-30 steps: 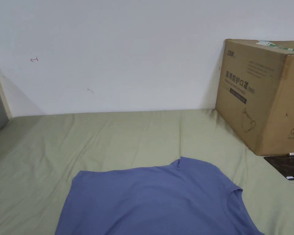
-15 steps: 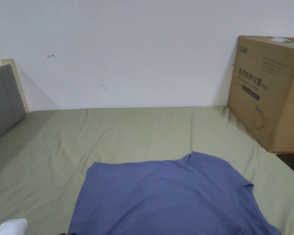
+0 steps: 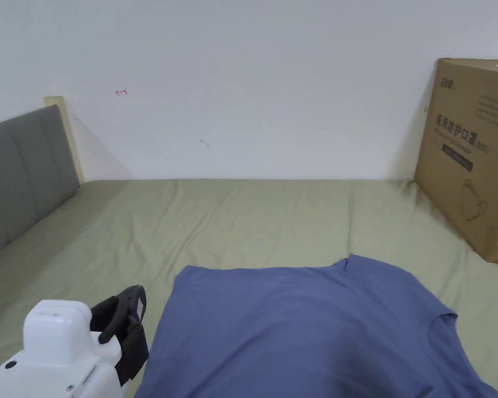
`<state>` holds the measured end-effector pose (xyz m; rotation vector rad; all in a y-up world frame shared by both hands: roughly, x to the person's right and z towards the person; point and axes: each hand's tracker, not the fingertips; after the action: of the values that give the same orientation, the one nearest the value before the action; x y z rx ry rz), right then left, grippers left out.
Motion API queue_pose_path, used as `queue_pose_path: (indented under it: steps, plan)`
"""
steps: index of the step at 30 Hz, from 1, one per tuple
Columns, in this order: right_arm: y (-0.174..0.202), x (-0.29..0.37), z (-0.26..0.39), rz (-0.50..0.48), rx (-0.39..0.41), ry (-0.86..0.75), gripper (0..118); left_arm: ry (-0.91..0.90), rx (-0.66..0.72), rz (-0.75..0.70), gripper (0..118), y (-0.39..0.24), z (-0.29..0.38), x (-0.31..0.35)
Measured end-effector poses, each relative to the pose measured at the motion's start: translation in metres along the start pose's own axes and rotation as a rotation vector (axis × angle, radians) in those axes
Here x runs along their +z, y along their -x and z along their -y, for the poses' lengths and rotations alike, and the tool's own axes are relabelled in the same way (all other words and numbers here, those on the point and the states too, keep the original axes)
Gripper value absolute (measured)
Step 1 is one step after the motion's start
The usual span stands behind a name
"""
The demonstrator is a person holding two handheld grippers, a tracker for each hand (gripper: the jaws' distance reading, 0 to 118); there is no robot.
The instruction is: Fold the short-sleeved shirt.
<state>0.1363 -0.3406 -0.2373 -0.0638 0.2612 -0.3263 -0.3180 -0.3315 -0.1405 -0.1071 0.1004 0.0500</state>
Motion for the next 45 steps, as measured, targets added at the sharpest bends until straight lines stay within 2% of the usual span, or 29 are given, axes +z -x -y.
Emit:
queue_pose_path:
  steps: [1, 5, 7, 8, 9, 10, 11, 14, 18, 19, 20, 21, 22, 23, 25, 28, 30, 31, 33, 34, 35, 36, 38, 39, 40, 42, 43, 44, 45]
  plan:
    - [-0.002, 0.001, 0.000, -0.028, -0.007, 0.015, 0, 0.093, 0.025, 0.029, 0, 0.007, -0.004, -0.008]
    - [-0.006, 0.006, 0.013, -0.053, -0.053, 0.097, 0, 0.667, 0.242, 0.080, 0, 0.051, 0.019, -0.059]
    - [-0.022, 0.002, 0.026, -0.066, -0.097, 0.168, 0, 0.787, 0.331, 0.105, 5, 0.072, 0.049, -0.076]
    - [-0.026, 0.001, 0.031, -0.065, -0.121, 0.194, 0, 0.814, 0.316, 0.090, 31, 0.076, 0.065, -0.080]
    - [-0.028, 0.001, 0.036, -0.058, -0.144, 0.215, 0, 0.805, 0.290, 0.069, 78, 0.078, 0.076, -0.083]
    - [-0.031, 0.000, 0.040, -0.052, -0.169, 0.234, 0, 0.854, 0.244, 0.031, 116, 0.083, 0.094, -0.090]
    - [-0.033, -0.001, 0.043, -0.045, -0.195, 0.257, 0, 0.930, 0.222, 0.031, 116, 0.085, 0.113, -0.095]
    - [-0.039, -0.004, 0.050, -0.049, -0.240, 0.315, 0, 0.903, 0.168, 0.005, 113, 0.081, 0.138, -0.099]
    - [-0.037, -0.008, 0.056, -0.036, -0.181, 0.376, 0, 0.852, 0.122, 0.000, 112, 0.077, 0.158, -0.111]
    - [-0.032, -0.009, 0.058, -0.030, -0.159, 0.392, 0, 0.823, 0.094, 0.043, 104, 0.075, 0.163, -0.112]
    - [-0.032, -0.010, 0.059, -0.029, -0.144, 0.405, 0, 0.842, 0.067, 0.071, 80, 0.071, 0.167, -0.114]
    - [-0.032, -0.010, 0.060, -0.029, -0.136, 0.414, 0, 0.866, 0.031, 0.080, 35, 0.066, 0.171, -0.115]
    - [-0.034, -0.010, 0.061, -0.029, -0.129, 0.421, 0, 0.870, -0.055, 0.030, 4, 0.058, 0.173, -0.114]
    - [-0.032, -0.010, 0.062, -0.026, -0.117, 0.428, 0, 0.800, -0.088, 0.007, 4, 0.053, 0.172, -0.103]
    - [-0.038, -0.009, 0.061, -0.010, -0.105, 0.437, 0, 0.733, 0.009, 0.075, 4, 0.055, 0.163, -0.092]
    - [-0.059, -0.012, 0.060, -0.007, -0.121, 0.465, 0, 0.658, 0.060, 0.034, 4, 0.057, 0.151, -0.075]
    - [-0.077, -0.022, 0.062, 0.085, -0.131, 0.541, 0, 0.625, 0.105, 0.031, 4, 0.059, 0.142, -0.068]
    - [-0.088, -0.032, 0.065, 0.124, -0.155, 0.614, 20, 0.622, 0.129, 0.038, 4, 0.060, 0.139, -0.067]
    - [-0.112, -0.053, 0.080, 0.210, -0.190, 0.786, 105, 0.619, 0.147, 0.040, 4, 0.061, 0.135, -0.066]
    - [-0.123, -0.064, 0.094, 0.258, -0.183, 0.894, 116, 0.618, 0.145, 0.036, 4, 0.059, 0.133, -0.067]
    - [-0.134, -0.064, 0.106, 0.319, -0.187, 0.890, 116, 0.617, 0.138, 0.031, 4, 0.057, 0.132, -0.067]
    - [-0.142, -0.069, 0.116, 0.289, -0.146, 0.948, 116, 0.618, 0.129, 0.031, 4, 0.056, 0.132, -0.067]
    - [-0.153, -0.076, 0.134, 0.317, -0.075, 1.044, 115, 0.625, 0.110, 0.028, 4, 0.051, 0.130, -0.067]
    - [-0.146, -0.086, 0.139, 0.333, -0.035, 1.076, 113, 0.632, 0.102, 0.023, 4, 0.050, 0.131, -0.068]
    - [-0.141, -0.091, 0.145, 0.341, -0.012, 1.104, 104, 0.643, 0.097, 0.014, 4, 0.050, 0.132, -0.068]
    - [-0.141, -0.096, 0.157, 0.355, 0.033, 1.191, 95, 0.672, 0.088, -0.005, 4, 0.051, 0.134, -0.071]
    - [-0.130, -0.085, 0.153, 0.327, 0.142, 1.139, 78, 0.685, 0.085, -0.010, 4, 0.051, 0.135, -0.071]
    - [-0.124, -0.080, 0.149, 0.291, 0.193, 1.108, 78, 0.694, 0.086, -0.009, 4, 0.051, 0.136, -0.070]
    - [-0.121, -0.077, 0.147, 0.275, 0.194, 1.100, 71, 0.700, 0.089, -0.007, 4, 0.051, 0.137, -0.069]
